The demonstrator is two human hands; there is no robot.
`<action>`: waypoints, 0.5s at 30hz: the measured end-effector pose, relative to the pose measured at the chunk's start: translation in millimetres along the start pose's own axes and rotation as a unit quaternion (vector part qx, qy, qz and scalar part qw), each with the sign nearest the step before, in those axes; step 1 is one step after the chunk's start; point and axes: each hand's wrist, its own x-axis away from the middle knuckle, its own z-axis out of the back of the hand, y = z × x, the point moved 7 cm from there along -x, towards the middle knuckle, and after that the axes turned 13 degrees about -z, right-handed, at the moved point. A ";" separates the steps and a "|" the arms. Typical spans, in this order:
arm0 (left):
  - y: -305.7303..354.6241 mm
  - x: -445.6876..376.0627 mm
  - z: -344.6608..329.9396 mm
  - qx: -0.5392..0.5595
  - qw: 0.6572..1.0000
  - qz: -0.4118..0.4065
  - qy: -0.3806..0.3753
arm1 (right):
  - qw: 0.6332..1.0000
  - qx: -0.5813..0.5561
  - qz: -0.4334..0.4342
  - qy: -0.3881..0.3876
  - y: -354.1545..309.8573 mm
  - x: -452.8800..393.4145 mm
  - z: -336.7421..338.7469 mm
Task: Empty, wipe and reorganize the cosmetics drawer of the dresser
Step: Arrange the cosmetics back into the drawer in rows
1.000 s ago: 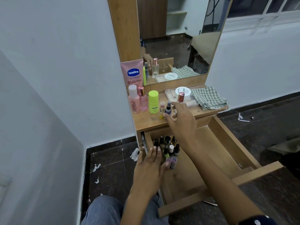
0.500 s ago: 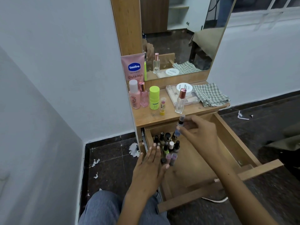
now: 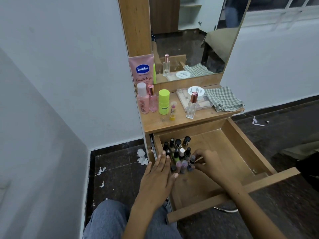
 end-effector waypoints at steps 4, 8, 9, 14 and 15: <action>-1.1 -0.3 -2.3 0.004 1.000 -0.003 -0.001 | 1.000 0.000 0.008 -0.008 -1.7 1.4 -2.1; -0.3 0.2 -0.8 0.013 1.000 -0.002 -0.002 | 1.000 0.019 0.006 -0.023 -3.4 4.9 -0.1; -0.7 0.0 -0.9 0.014 1.000 0.000 -0.004 | 0.999 0.034 0.003 -0.024 -3.2 5.6 1.6; -1.4 -1.1 -1.6 0.010 1.000 -0.003 -0.009 | 0.995 0.052 -0.002 0.083 -26.5 13.4 42.1; -1.5 -1.2 -1.7 0.010 1.000 -0.004 -0.010 | 0.994 0.009 0.011 0.109 -40.6 15.9 51.8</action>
